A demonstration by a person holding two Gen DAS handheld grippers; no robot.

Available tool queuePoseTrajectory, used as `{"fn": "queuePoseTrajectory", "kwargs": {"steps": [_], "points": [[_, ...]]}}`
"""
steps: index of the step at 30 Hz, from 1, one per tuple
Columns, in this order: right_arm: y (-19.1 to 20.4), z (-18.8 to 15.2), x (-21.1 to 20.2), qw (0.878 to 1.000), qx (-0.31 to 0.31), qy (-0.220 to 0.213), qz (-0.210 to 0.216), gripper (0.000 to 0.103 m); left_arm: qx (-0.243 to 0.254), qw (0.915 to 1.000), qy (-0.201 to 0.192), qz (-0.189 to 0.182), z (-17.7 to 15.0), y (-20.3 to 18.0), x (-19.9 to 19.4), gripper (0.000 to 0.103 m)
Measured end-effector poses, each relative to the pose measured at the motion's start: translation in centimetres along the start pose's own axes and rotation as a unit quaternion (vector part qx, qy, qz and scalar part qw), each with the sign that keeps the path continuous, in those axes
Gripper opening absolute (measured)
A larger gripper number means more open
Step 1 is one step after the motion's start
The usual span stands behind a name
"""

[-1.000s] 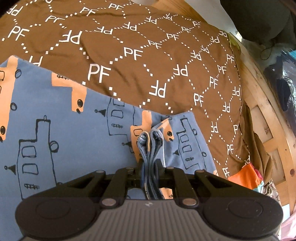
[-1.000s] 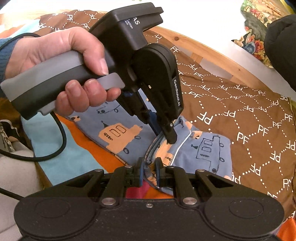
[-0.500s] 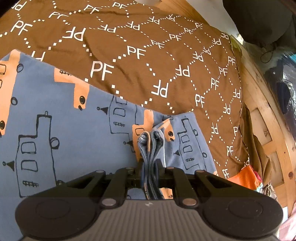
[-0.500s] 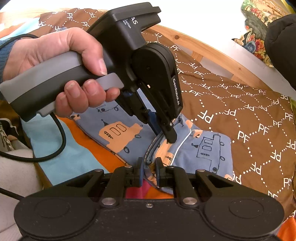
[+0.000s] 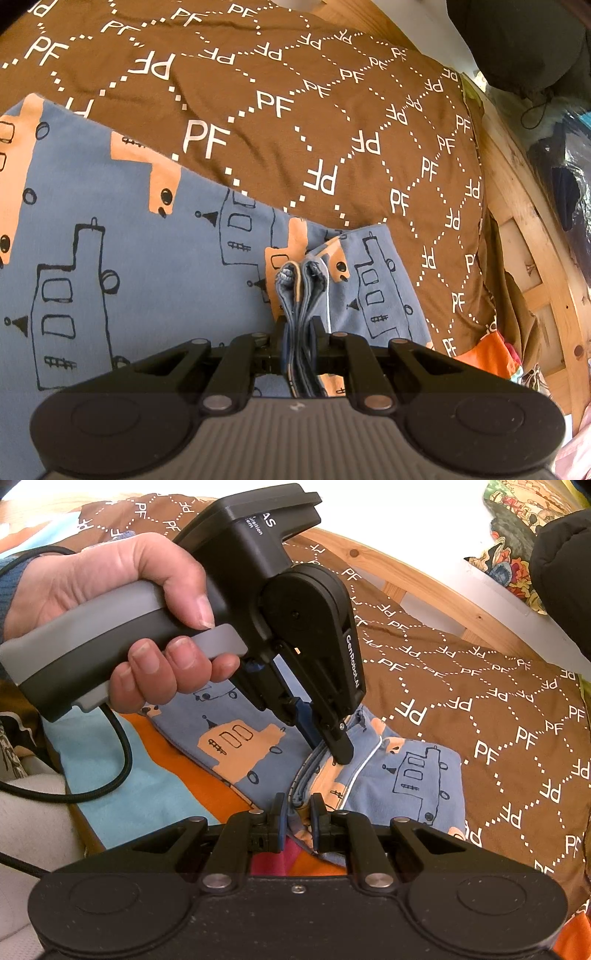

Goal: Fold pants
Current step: 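Hold the folded edge with both grippers, pressing it flat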

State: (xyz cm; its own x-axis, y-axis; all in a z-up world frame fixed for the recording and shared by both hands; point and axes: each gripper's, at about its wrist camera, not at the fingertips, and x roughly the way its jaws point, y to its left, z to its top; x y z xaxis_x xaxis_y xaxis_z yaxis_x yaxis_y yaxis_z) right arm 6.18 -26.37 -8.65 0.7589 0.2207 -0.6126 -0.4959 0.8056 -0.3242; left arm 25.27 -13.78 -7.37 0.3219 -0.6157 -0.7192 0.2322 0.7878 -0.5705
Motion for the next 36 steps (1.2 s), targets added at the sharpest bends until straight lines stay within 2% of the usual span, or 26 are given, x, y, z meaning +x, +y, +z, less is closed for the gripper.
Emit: {"fn": "queuePoseTrajectory", "kwargs": {"steps": [14,21,28,32,36], "points": [[0.1,0.1,-0.1,1.000,0.001,0.003,-0.005,0.014,-0.001,1.0000,-0.008,-0.003,-0.2,-0.1,-0.5,0.012],[0.0,0.8,-0.4,1.000,0.015,-0.004,0.003,0.013,0.015,0.9997,-0.019,-0.001,0.0,-0.4,-1.8,0.011],[0.0,3.0,-0.6,0.997,0.057,-0.025,0.050,0.013,0.017,0.9994,-0.022,0.021,0.9,1.0,-4.5,0.011],[0.7,4.4,-0.3,0.994,0.067,-0.037,0.084,0.013,0.018,0.9984,-0.018,0.050,1.3,2.0,-6.5,0.011],[2.0,5.9,0.4,0.986,0.082,-0.044,0.139,0.013,0.026,0.9955,-0.019,0.089,1.2,3.3,-9.0,0.011]]}}
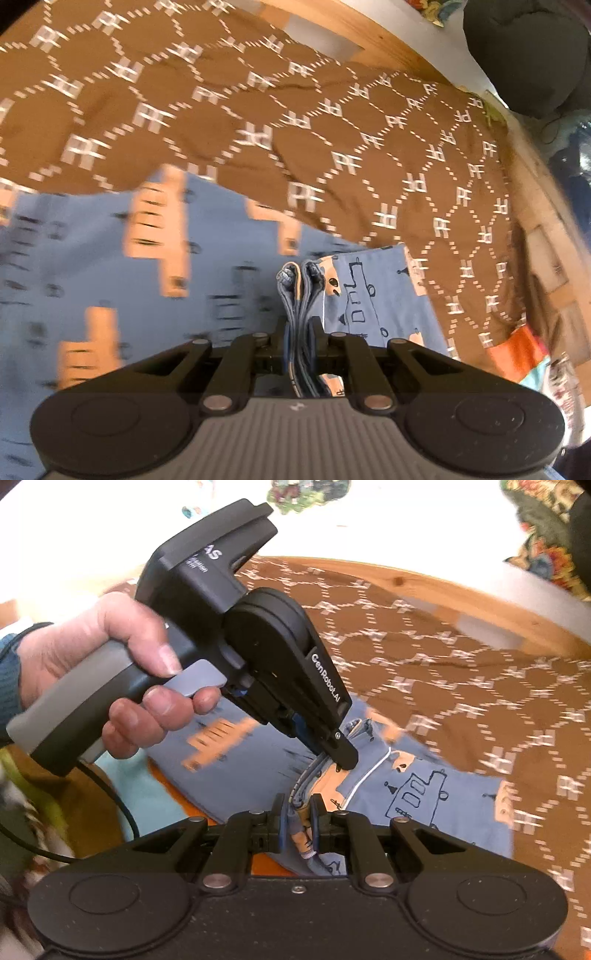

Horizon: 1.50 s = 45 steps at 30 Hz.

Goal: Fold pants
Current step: 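Hold the folded edge with both grippers, pressing it flat, then open both grippers and release the folded edge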

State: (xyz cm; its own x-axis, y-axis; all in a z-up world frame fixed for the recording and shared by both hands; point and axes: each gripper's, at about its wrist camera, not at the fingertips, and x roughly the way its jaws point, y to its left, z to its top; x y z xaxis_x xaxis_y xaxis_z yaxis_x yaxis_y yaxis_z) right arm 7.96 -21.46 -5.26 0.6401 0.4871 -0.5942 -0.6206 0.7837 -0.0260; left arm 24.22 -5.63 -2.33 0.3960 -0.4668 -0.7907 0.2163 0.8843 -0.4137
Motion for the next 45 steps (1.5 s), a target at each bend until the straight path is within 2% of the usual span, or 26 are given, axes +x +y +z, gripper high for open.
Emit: {"fn": "queuePoseTrajectory", "kwargs": {"steps": [5,9,12,17,18,21,23,24,26,27,28,29,30,32,34,36,38,40,41,43,44,45], "points": [[1.5,1.0,2.3,0.999,0.015,0.004,0.051,0.013,-0.013,0.9999,0.005,0.007,0.6,2.7,-1.6,0.011],[2.2,1.8,3.6,0.997,0.011,0.007,0.078,0.013,0.003,0.9997,0.004,0.024,0.5,3.6,-2.2,0.011],[2.9,2.1,4.6,0.996,-0.005,0.013,0.090,0.013,-0.004,0.9995,0.013,0.028,0.6,4.6,-2.4,0.011],[3.9,2.0,5.6,0.995,-0.034,0.023,0.095,0.015,0.022,0.9989,0.005,0.042,-0.4,5.1,-2.2,0.012],[4.1,1.8,6.0,0.994,-0.038,0.028,0.095,0.017,0.029,0.9987,0.000,0.043,-0.7,5.2,-2.2,0.016],[4.1,1.4,5.2,0.995,-0.042,0.024,0.092,0.025,0.037,0.9973,-0.018,0.061,-1.8,5.6,-2.6,0.041],[3.7,1.1,3.7,0.996,-0.056,0.016,0.068,0.055,0.031,0.9972,-0.024,0.063,-1.9,5.8,-3.0,0.041],[3.4,0.9,2.9,0.997,-0.064,0.011,0.047,0.060,0.024,0.9972,-0.028,0.065,-1.7,5.8,-3.2,0.043],[1.7,0.3,1.7,0.997,-0.071,0.002,-0.025,0.065,0.012,0.9958,-0.050,0.076,-1.4,5.7,-3.5,0.054],[0.8,0.1,1.5,0.996,-0.072,0.001,-0.060,0.067,0.011,0.9945,-0.063,0.083,-1.4,5.6,-3.6,0.063],[-0.3,0.1,1.5,0.992,-0.072,0.001,-0.104,0.076,0.012,0.9921,-0.082,0.094,-1.4,5.3,-3.6,0.070],[-1.4,0.1,1.7,0.987,-0.068,0.006,-0.147,0.087,0.012,0.9891,-0.100,0.108,-1.4,5.1,-3.4,0.071],[-2.5,0.3,2.1,0.980,-0.063,0.009,-0.189,0.090,0.010,0.9861,-0.113,0.122,-1.4,4.9,-3.2,0.072],[-4.6,0.7,3.0,0.971,-0.059,-0.013,-0.229,0.094,0.006,0.9803,-0.131,0.148,-1.6,4.5,-2.2,0.072],[-5.9,0.7,4.4,0.967,-0.067,-0.024,-0.246,0.097,-0.003,0.9750,-0.139,0.174,-1.9,4.5,-1.2,0.072],[-6.9,0.5,6.6,0.965,-0.079,-0.010,-0.250,0.097,0.003,0.9713,-0.148,0.186,-2.2,4.5,-0.9,0.072],[-8.0,-0.5,8.6,0.959,-0.085,0.020,-0.269,0.097,0.016,0.9689,-0.151,0.195,-2.4,4.4,-0.7,0.072],[-9.2,-0.9,8.4,0.956,-0.067,0.009,-0.285,0.100,0.023,0.9682,-0.150,0.198,-2.6,4.3,-0.4,0.072],[-9.6,-0.9,8.0,0.951,-0.060,0.011,-0.303,0.100,0.028,0.9678,-0.151,0.200,-2.6,4.2,-0.3,0.073],[-10.0,-0.9,7.0,0.945,-0.052,0.013,-0.323,0.098,0.033,0.9681,-0.150,0.198,-2.8,4.1,-0.6,0.073],[-9.9,-0.8,6.0,0.947,-0.040,0.012,-0.318,0.092,0.033,0.9686,-0.149,0.197,-2.8,3.9,-0.9,0.073],[-9.5,-0.7,5.0,0.951,-0.032,0.005,-0.306,0.093,0.029,0.9686,-0.149,0.197,-2.9,3.8,-1.4,0.078]]}}
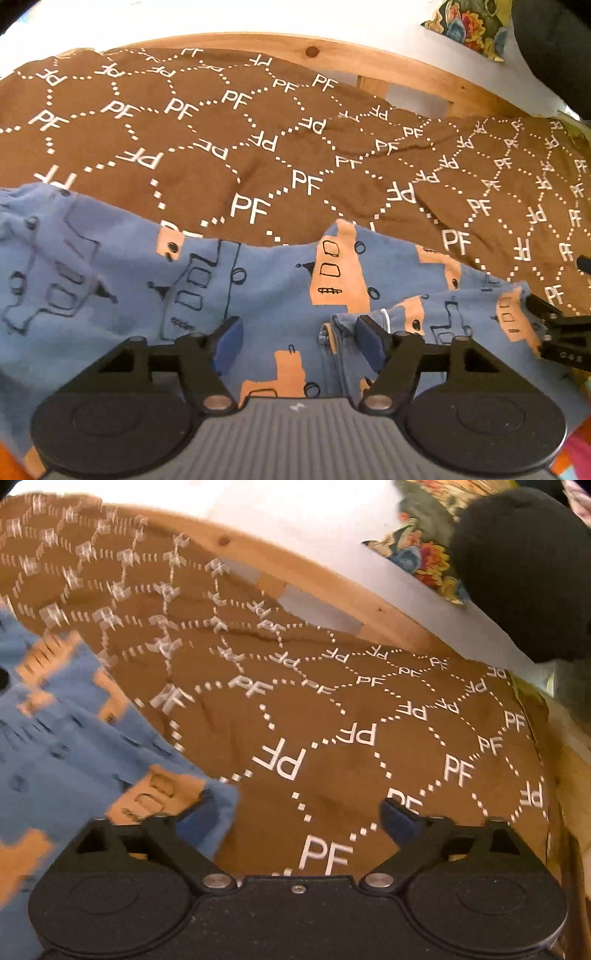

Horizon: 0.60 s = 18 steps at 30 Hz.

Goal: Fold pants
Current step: 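Open both grippers and release the folded edge, then move both grippers to the waistband and close the right gripper on it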

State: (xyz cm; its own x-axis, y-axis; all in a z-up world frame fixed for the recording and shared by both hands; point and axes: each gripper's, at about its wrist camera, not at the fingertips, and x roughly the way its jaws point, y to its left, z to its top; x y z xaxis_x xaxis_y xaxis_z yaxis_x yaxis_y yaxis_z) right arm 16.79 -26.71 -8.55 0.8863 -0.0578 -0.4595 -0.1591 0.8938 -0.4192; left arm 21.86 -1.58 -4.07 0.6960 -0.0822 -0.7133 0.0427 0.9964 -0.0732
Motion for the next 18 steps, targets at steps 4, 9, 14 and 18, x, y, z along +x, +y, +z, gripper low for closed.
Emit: {"fn": "queuePoseTrajectory", "kwargs": {"steps": [4,9,14,18], "points": [[2.4,-0.7,-5.0,0.998,-0.022,-0.028,0.047,0.101,-0.021,0.9996,0.016,-0.004,-0.5,0.6,-2.4,0.086],[5.1,-3.8,-6.4,0.998,-0.035,-0.004,0.054,0.102,0.024,0.9978,0.053,0.033,-3.8,-0.8,-2.9,0.088],[3.7,-2.4,-6.2,0.998,-0.021,-0.022,0.057,0.102,0.042,0.9968,0.054,0.042,-3.1,-1.0,-4.0,0.088],[4.2,-0.3,-6.8,0.993,-0.010,-0.061,0.095,0.102,0.026,0.9982,0.036,0.041,-1.9,1.5,-8.0,0.088]]}}
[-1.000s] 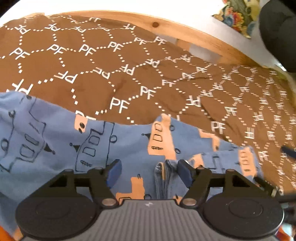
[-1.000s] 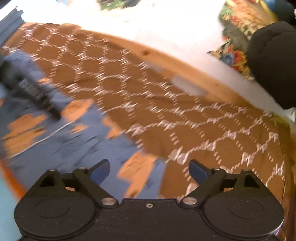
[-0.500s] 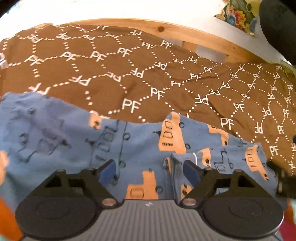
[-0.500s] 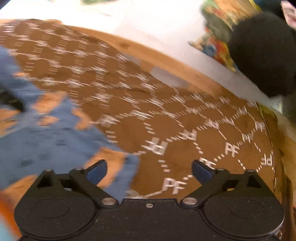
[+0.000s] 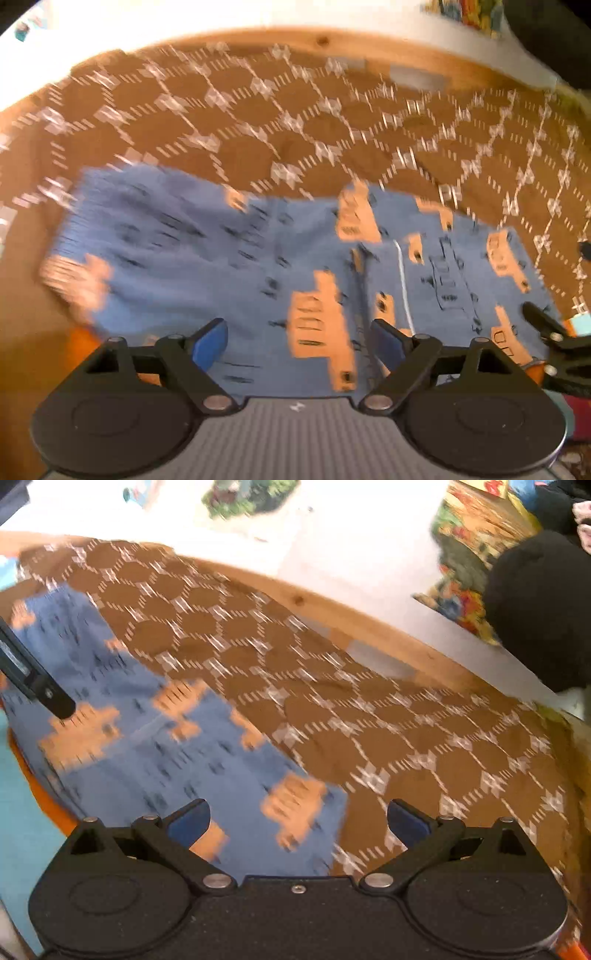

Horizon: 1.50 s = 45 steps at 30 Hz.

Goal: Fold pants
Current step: 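Move both grippers to the waistband and close the right gripper on it, then close the left gripper on the waistband beside the right gripper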

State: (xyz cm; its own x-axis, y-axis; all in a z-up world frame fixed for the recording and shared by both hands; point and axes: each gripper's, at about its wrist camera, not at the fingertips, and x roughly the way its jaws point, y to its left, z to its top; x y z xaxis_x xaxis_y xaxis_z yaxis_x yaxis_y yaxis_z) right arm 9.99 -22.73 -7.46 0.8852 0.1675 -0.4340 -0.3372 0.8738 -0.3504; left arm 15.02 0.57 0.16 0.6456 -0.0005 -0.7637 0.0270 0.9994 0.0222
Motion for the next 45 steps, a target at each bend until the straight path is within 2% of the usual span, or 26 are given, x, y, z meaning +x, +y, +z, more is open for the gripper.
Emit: {"fn": "queuePoseTrajectory", "kwargs": {"steps": [2,4,6,8,9,11,13,14,16,18,19,20,23,26,28,30,31,32,34,36,39,45], "points": [[1.0,1.2,1.3,0.999,-0.005,-0.012,0.040,0.102,-0.012,0.9991,-0.032,0.026,-0.2,2.1,-2.2,0.086],[2.1,2.6,2.7,0.997,-0.020,-0.020,0.073,0.102,-0.045,0.9967,-0.056,0.037,-0.3,4.5,-3.4,0.071],[3.6,4.2,4.7,0.994,-0.041,-0.019,0.102,0.102,-0.108,0.9899,-0.077,0.049,-0.6,7.1,-3.8,0.065],[6.1,4.9,8.0,0.987,-0.097,0.031,0.120,0.102,-0.186,0.9779,-0.065,0.070,-0.7,9.7,-3.2,0.062],[6.7,5.1,9.2,0.985,-0.112,0.042,0.122,0.102,-0.208,0.9742,-0.060,0.065,-0.6,10.5,-2.8,0.057],[5.8,6.4,9.7,0.985,-0.095,0.038,0.139,0.098,-0.220,0.9712,-0.068,0.063,-0.5,11.0,-2.6,0.052],[4.7,8.4,8.8,0.982,-0.107,-0.001,0.156,0.096,-0.207,0.9727,-0.073,0.075,-0.5,10.5,-2.5,0.052],[4.4,9.6,8.4,0.977,-0.131,-0.021,0.166,0.096,-0.203,0.9726,-0.077,0.083,-0.5,10.0,-2.2,0.052],[4.1,12.2,8.3,0.961,-0.179,-0.031,0.208,0.093,-0.194,0.9724,-0.084,0.098,-0.8,9.1,-2.1,0.052],[4.5,15.1,8.9,0.944,-0.209,-0.019,0.255,0.085,-0.203,0.9699,-0.087,0.102,-1.3,8.6,-2.1,0.052],[5.0,16.6,9.5,0.935,-0.223,-0.007,0.275,0.077,-0.214,0.9678,-0.088,0.100,-1.6,8.5,-2.3,0.052],[5.7,18.0,10.2,0.925,-0.239,0.006,0.296,0.069,-0.227,0.9655,-0.092,0.090,-1.9,8.5,-2.5,0.052],[8.6,21.1,11.8,0.898,-0.273,0.028,0.345,0.055,-0.261,0.9564,-0.106,0.076,-2.7,9.7,-3.4,0.052],[11.3,22.3,13.0,0.873,-0.258,0.051,0.412,0.055,-0.297,0.9460,-0.115,0.060,-2.9,11.2,-3.6,0.047],[13.0,22.1,13.7,0.864,-0.259,0.042,0.429,0.055,-0.305,0.9435,-0.119,0.051,-3.1,11.6,-3.5,0.045],[14.6,21.7,14.2,0.865,-0.266,0.033,0.424,0.045,-0.301,0.9444,-0.122,0.048,-3.2,11.7,-3.3,0.044],[15.3,21.5,14.6,0.868,-0.263,0.034,0.419,0.026,-0.295,0.9464,-0.123,0.047,-3.2,11.6,-3.2,0.043],[15.7,21.4,15.0,0.871,-0.259,0.038,0.416,0.020,-0.286,0.9490,-0.123,0.046,-3.1,11.4,-3.1,0.043],[16.0,20.9,15.1,0.876,-0.256,0.031,0.408,0.015,-0.278,0.9522,-0.121,0.040,-3.0,11.3,-2.8,0.043],[15.9,20.4,15.0,0.880,-0.252,0.024,0.402,0.014,-0.278,0.9528,-0.118,0.028,-3.0,11.2,-2.7,0.043],[15.4,19.9,15.7,0.887,-0.228,0.035,0.401,0.014,-0.279,0.9530,-0.113,0.027,-3.1,11.2,-2.7,0.043],[14.8,19.3,16.8,0.895,-0.205,0.044,0.394,0.020,-0.303,0.9447,-0.126,0.008,-2.8,12.5,-2.0,0.046]]}}
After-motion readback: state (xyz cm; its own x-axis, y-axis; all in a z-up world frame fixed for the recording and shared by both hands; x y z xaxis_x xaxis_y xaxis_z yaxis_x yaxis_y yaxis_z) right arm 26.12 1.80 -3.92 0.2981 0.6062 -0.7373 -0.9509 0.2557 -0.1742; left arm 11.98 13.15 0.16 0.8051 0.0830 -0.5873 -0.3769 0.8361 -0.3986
